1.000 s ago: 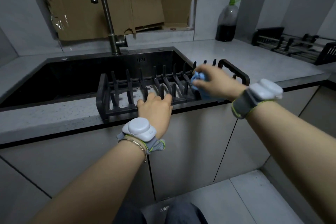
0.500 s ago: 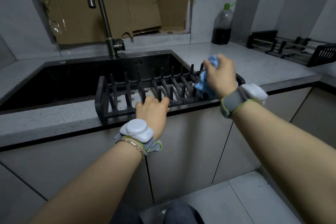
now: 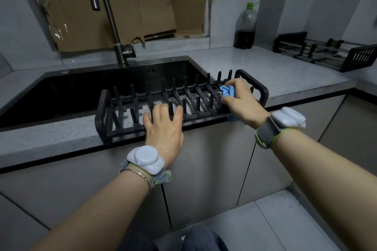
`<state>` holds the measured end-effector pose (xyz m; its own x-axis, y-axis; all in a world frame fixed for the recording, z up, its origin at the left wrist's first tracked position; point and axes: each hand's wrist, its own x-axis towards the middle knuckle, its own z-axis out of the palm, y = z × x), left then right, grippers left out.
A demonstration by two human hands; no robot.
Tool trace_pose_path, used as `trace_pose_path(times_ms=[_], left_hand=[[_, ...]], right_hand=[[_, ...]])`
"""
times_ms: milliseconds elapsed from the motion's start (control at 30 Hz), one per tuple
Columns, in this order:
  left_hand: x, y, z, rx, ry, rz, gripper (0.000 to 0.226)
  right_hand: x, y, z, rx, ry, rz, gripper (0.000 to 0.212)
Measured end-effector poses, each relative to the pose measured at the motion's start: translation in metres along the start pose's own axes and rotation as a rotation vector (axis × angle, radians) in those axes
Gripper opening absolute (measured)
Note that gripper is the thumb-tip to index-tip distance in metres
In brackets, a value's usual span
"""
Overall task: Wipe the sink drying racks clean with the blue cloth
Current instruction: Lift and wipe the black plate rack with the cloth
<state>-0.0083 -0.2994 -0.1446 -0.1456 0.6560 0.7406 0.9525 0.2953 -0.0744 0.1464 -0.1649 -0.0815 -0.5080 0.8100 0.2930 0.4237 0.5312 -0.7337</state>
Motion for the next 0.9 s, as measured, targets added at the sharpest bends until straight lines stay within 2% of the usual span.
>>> trace_pose_path(times_ms=[67, 133, 300, 433, 533, 600, 667, 700, 733, 767, 800, 833, 900], left_hand=[[0.002, -0.001, -0.001, -0.033, 0.073, 0.026, 0.075], [0.005, 0.002, -0.006, -0.054, 0.099, 0.040, 0.077], [0.010, 0.015, -0.003, 0.110, -0.109, 0.076, 0.079], [0.006, 0.016, 0.002, 0.138, -0.112, 0.048, 0.077], [0.005, 0.022, 0.005, 0.129, -0.108, 0.007, 0.078], [0.005, 0.026, 0.006, 0.135, -0.115, -0.018, 0.071], [0.005, 0.028, 0.007, 0.142, -0.115, -0.038, 0.060], [0.006, 0.029, 0.008, 0.143, -0.109, -0.043, 0.057], [0.006, 0.029, 0.009, 0.147, -0.101, -0.046, 0.054], [0.006, 0.028, 0.009, 0.154, -0.093, -0.047, 0.052], [0.007, 0.028, 0.010, 0.160, -0.081, -0.048, 0.050], [0.007, 0.028, 0.011, 0.165, -0.068, -0.050, 0.049], [0.007, 0.029, 0.012, 0.165, -0.044, -0.057, 0.046]], right_hand=[[-0.001, 0.003, -0.003, 0.033, -0.012, 0.006, 0.043], [0.000, 0.006, -0.005, -0.030, 0.019, -0.027, 0.043], [0.005, 0.011, -0.009, -0.204, 0.100, -0.107, 0.026], [0.010, 0.016, -0.011, -0.211, 0.176, -0.120, 0.027], [0.014, 0.018, -0.008, -0.156, 0.218, -0.093, 0.015], [0.018, 0.019, -0.005, -0.041, 0.304, -0.004, 0.007], [0.019, 0.015, -0.005, 0.220, 0.493, 0.102, 0.022], [0.019, 0.011, -0.006, 0.331, 0.576, 0.103, 0.027], [0.017, 0.005, -0.008, 0.353, 0.585, 0.064, 0.026], [0.014, -0.001, -0.010, 0.298, 0.510, -0.010, 0.020], [0.012, -0.004, -0.011, 0.168, 0.376, -0.087, 0.009], [0.011, -0.005, -0.011, -0.027, 0.226, -0.165, 0.007], [0.008, -0.003, -0.006, -0.437, 0.007, -0.252, 0.026]])
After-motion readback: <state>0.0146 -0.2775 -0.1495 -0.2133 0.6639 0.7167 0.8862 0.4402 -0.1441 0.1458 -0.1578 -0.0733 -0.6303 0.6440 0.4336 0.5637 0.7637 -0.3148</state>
